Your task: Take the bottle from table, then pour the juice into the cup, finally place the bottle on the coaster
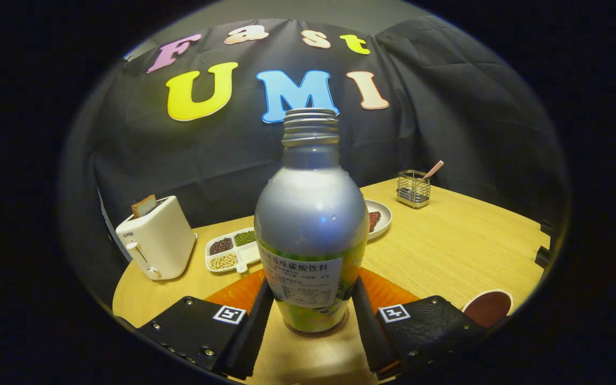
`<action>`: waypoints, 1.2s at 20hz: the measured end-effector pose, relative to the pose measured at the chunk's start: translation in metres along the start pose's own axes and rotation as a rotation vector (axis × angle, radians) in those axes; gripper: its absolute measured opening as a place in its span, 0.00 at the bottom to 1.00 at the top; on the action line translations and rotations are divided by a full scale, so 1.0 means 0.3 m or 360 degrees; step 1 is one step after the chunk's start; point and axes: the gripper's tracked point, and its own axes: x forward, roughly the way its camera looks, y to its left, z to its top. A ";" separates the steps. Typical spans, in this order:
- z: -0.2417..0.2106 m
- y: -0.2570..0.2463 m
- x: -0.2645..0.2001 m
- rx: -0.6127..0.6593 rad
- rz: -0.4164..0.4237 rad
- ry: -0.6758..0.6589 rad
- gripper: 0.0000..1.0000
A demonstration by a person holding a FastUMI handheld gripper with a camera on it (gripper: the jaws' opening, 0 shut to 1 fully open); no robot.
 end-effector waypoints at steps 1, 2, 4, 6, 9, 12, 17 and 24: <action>-0.004 0.000 0.012 -0.0020 0.0004 0.0001 0.76; -0.010 0.002 0.026 -0.0032 0.0003 0.0005 0.76; -0.023 0.013 0.055 -0.0062 0.0019 0.0010 0.77; -0.041 0.011 0.080 -0.0102 0.0021 0.0019 0.77; -0.067 0.011 0.109 -0.0153 0.0037 0.0042 0.77; -0.098 0.013 0.122 -0.0198 0.0059 0.0069 0.79; -0.122 0.022 0.126 -0.0255 0.0065 0.0085 0.80; -0.104 0.042 0.063 -0.0241 0.0151 0.0092 0.97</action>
